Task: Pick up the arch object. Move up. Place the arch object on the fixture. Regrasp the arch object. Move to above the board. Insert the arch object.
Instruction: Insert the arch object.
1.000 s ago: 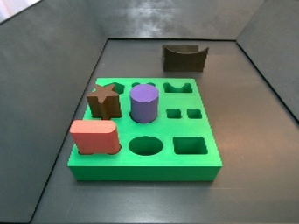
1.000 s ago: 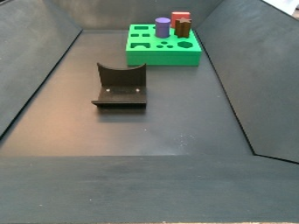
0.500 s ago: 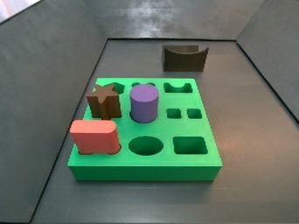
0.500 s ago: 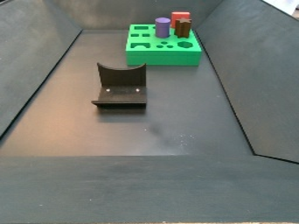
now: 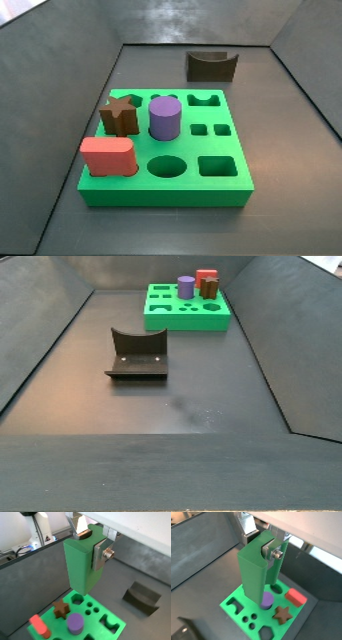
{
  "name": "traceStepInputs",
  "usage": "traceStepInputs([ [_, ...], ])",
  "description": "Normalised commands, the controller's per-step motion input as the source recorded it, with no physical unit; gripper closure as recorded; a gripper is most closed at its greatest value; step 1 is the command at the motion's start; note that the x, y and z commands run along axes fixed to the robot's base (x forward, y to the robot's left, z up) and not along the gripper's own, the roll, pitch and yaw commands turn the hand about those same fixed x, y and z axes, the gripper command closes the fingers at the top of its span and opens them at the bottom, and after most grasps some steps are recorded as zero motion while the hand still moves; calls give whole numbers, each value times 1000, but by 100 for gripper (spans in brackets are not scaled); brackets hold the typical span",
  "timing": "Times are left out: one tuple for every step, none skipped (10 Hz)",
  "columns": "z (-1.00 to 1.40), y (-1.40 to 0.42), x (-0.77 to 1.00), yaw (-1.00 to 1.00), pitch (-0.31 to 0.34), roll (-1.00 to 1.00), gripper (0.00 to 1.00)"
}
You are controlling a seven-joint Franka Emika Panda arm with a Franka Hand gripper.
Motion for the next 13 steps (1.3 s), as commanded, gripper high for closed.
traceStepInputs([
  [-229,206,551,-703,-27,0,100],
  [-231,200,551,-709,-20,0,100],
  [-260,177,529,-734,-9,6,100],
  [-311,97,400,-843,0,49,100],
  [-323,71,311,-906,0,40,100],
  [-331,57,280,-926,-3,40,100],
  [-351,40,226,-963,-7,34,100],
  [-383,11,143,-1000,-23,24,100],
  [-431,0,57,-1000,-26,20,100],
  [-469,0,17,-1000,-27,21,100],
  [-480,0,14,-1000,-26,23,100],
  [-480,0,11,-1000,-26,23,100],
  [-466,0,14,-1000,-31,17,100],
])
